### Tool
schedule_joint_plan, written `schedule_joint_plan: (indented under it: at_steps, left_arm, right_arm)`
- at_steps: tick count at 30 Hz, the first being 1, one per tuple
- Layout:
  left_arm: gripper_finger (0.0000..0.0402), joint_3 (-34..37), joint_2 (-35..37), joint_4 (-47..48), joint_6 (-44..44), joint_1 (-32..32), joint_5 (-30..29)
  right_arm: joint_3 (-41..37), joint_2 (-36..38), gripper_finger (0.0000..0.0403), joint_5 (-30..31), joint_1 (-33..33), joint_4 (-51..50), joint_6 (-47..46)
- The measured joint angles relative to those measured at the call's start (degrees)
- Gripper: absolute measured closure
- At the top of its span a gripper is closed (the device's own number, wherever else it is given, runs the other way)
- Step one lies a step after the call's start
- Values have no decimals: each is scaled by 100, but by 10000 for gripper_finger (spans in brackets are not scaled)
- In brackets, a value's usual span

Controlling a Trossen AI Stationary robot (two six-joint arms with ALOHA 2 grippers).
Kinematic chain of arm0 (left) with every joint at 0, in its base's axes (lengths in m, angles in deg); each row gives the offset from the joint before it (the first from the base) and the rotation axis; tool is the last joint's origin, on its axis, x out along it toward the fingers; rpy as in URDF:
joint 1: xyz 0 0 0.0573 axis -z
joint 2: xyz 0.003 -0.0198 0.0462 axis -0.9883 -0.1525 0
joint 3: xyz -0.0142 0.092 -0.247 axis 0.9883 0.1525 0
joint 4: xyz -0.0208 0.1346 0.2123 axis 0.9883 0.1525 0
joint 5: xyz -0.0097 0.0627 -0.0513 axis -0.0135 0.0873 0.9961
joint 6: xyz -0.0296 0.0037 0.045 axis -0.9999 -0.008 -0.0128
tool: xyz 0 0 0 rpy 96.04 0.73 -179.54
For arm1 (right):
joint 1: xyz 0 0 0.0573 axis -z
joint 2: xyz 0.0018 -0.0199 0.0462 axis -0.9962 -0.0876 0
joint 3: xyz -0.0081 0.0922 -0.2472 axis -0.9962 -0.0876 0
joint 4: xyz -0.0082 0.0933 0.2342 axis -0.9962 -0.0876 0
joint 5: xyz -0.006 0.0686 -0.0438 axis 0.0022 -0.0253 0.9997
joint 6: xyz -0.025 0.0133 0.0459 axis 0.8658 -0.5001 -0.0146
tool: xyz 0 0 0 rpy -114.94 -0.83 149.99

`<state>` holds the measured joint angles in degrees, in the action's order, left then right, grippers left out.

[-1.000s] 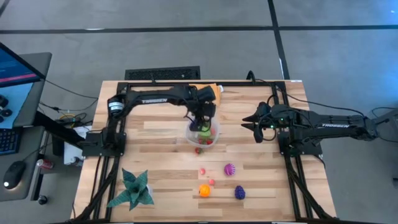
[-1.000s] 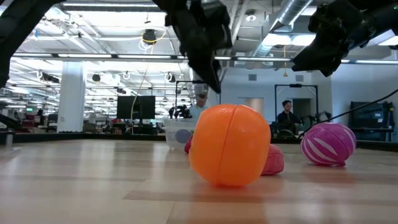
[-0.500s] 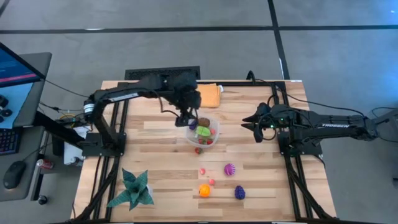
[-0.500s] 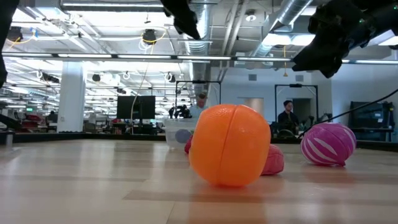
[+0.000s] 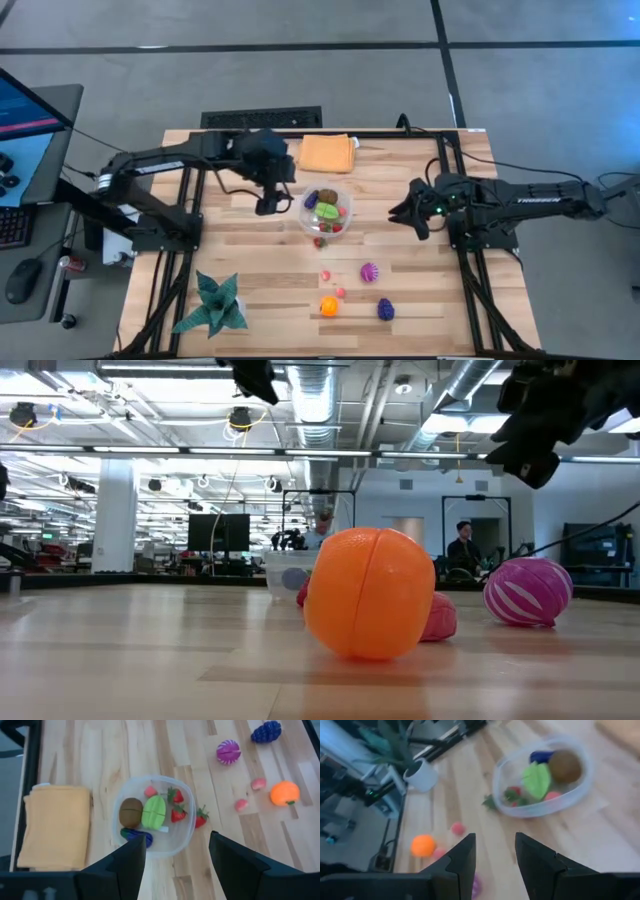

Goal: Pick and placing Produce into tupperware
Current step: Put the purple onion into the transparent container

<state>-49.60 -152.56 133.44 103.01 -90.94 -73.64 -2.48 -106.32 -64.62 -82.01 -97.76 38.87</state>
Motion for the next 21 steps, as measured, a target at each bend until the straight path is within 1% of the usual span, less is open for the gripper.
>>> schedule_joint_plan:
  at_steps: [4,8,12,17,21]
  left_arm:
    - [193,873,653,-653,-304,56,-149]
    - [193,1714,1336,-1282,-612,78,-435]
    - [193,2385,1882,-1742,-885,74,-681]
    - [193,2950,2402,-2125,-1152,76,-862]
    - [193,3126,2607,-2143,-1229,74,-1026]
  right_arm:
    - [0,-159,243,53,-381,50,-256]
    - [0,-423,243,74,-768,118,-505]
    - [0,-738,243,125,-1145,99,-751]
    - [0,-1211,243,379,-1635,172,-1003]
    - [91,-1696,243,548,-2040,424,-1057]
